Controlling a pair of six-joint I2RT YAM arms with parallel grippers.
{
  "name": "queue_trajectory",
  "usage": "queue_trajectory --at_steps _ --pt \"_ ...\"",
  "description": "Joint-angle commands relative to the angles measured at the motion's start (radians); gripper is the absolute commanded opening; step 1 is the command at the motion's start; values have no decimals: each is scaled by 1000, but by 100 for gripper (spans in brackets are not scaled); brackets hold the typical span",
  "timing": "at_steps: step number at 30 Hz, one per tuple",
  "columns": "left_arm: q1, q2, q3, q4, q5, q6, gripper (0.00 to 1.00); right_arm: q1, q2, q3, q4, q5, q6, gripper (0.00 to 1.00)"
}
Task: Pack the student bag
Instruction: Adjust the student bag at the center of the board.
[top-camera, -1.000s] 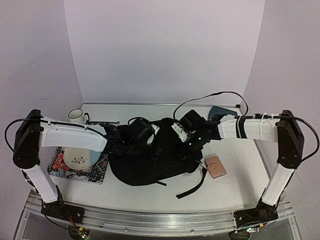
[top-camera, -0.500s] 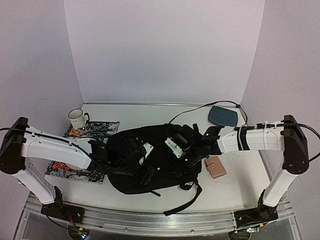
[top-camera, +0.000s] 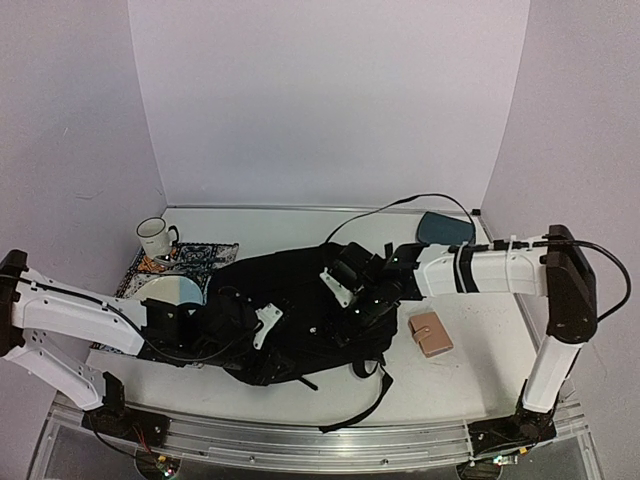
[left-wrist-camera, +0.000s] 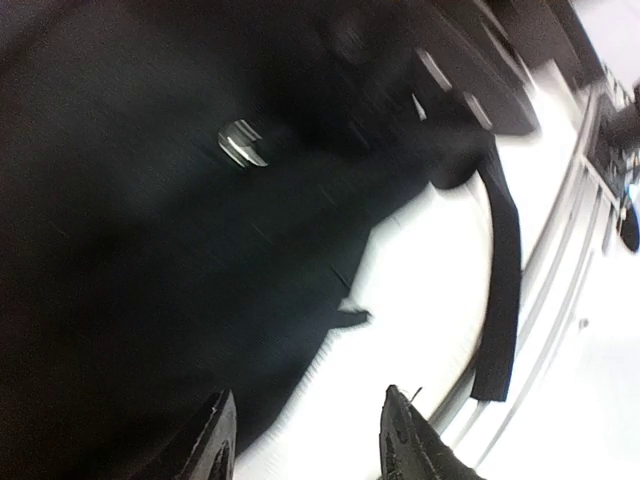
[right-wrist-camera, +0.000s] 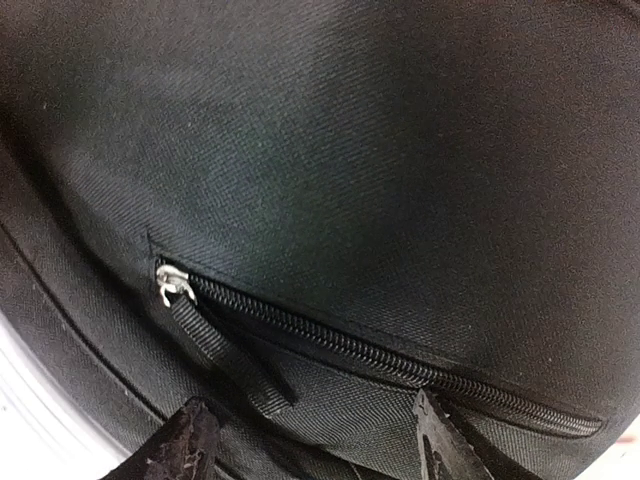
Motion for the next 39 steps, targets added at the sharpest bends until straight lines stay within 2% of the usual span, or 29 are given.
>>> queue_trajectory --at_steps 1,5,9,14,18,21,27,31,39 --pt "-35 20 -24 30 56 7 46 -43 54 58 0 72 -28 66" --pt "-36 -66 -5 33 -9 3 44 -44 32 74 10 -8 -77 59" --pt "-35 -166 48 28 -197 21 49 -44 18 54 38 -78 -97 52" --pt "15 -141 131 24 -343 58 54 -44 25 57 50 -85 -99 45" --pt "113 -43 193 20 -330 75 56 -43 32 54 51 -85 -102 44" --pt "147 55 240 20 -336 105 56 -44 32 45 51 -77 -100 44" --pt "149 189 283 9 -312 153 60 -44 14 43 51 -36 -96 45" --pt "147 232 279 -29 -224 164 63 -44 25 55 51 -37 -100 48" --pt "55 179 217 -76 -129 138 66 -44 53 58 43 -122 -140 50"
